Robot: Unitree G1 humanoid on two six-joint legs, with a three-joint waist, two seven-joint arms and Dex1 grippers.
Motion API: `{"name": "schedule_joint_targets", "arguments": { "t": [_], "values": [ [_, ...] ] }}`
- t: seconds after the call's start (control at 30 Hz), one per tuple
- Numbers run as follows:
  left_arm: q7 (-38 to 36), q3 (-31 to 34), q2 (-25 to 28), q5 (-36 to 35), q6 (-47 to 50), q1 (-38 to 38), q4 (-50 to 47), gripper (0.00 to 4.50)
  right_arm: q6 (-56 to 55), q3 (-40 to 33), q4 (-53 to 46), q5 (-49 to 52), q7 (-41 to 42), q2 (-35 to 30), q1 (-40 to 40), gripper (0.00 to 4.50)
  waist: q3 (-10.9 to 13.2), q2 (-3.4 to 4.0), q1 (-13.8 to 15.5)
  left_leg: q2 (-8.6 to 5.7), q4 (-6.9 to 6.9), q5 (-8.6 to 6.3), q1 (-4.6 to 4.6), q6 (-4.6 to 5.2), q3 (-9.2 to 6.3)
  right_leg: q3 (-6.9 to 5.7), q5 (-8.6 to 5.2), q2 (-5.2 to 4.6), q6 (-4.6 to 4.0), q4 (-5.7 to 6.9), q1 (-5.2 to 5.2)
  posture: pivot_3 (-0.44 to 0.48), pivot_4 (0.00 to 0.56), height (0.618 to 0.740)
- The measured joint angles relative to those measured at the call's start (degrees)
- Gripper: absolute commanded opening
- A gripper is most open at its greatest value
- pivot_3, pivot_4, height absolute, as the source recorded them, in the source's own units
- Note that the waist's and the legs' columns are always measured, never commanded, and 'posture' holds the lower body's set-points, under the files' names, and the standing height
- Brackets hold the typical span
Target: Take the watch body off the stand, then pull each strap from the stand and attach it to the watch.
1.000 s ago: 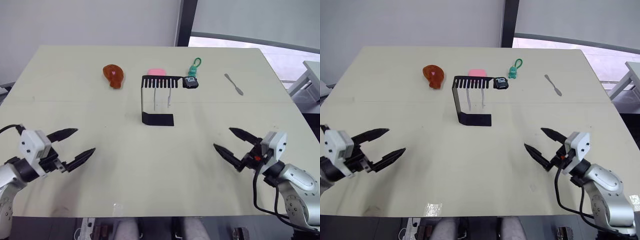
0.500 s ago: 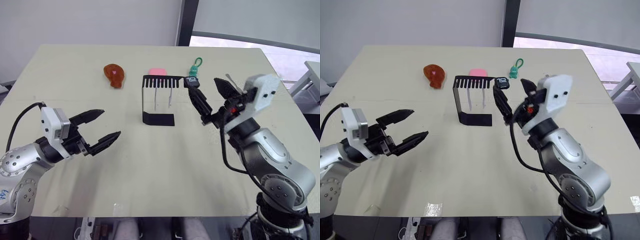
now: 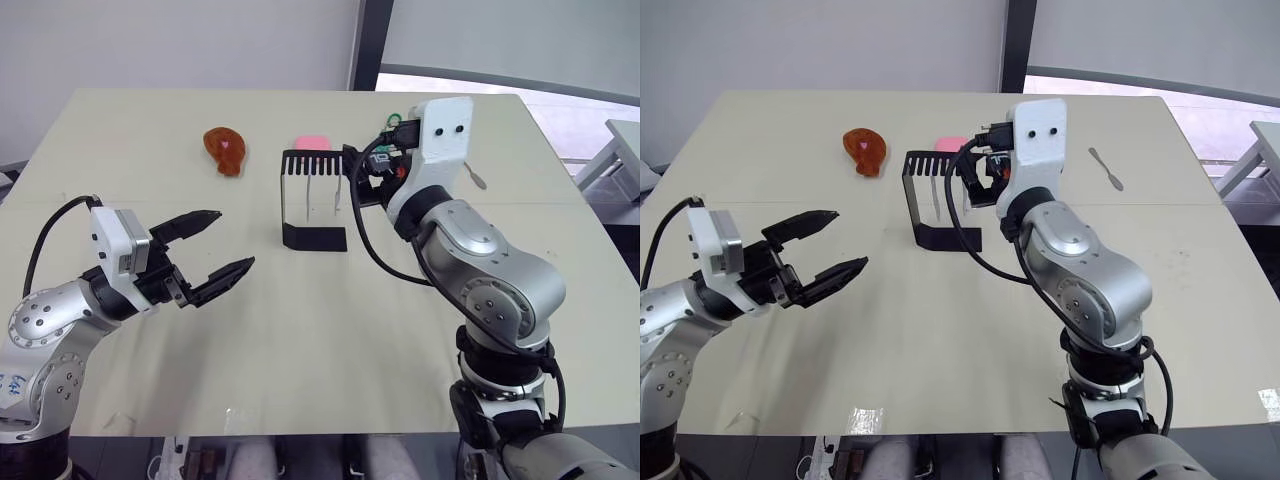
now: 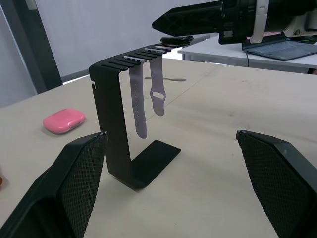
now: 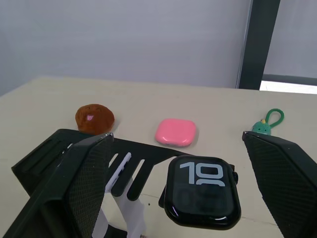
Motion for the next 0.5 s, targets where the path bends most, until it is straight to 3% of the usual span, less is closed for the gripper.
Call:
{"name": "schedule_joint_targets", "arguments": {
  "t": [0.5],
  "values": [
    [1.41, 0.06, 0.00, 0.00, 0.02, 1.68, -1.79, 4.50, 1.42, -2.71, 1.82, -3.46, 0.58, 2.23, -1.28, 4.42, 0.00, 0.01, -0.91, 0.01, -0.07, 0.00, 0.00, -0.01, 0.00, 0.00, 0.00, 0.00, 0.00, -0.03, 0.00, 0.000, 0.150, 0.740]
  ]
}}
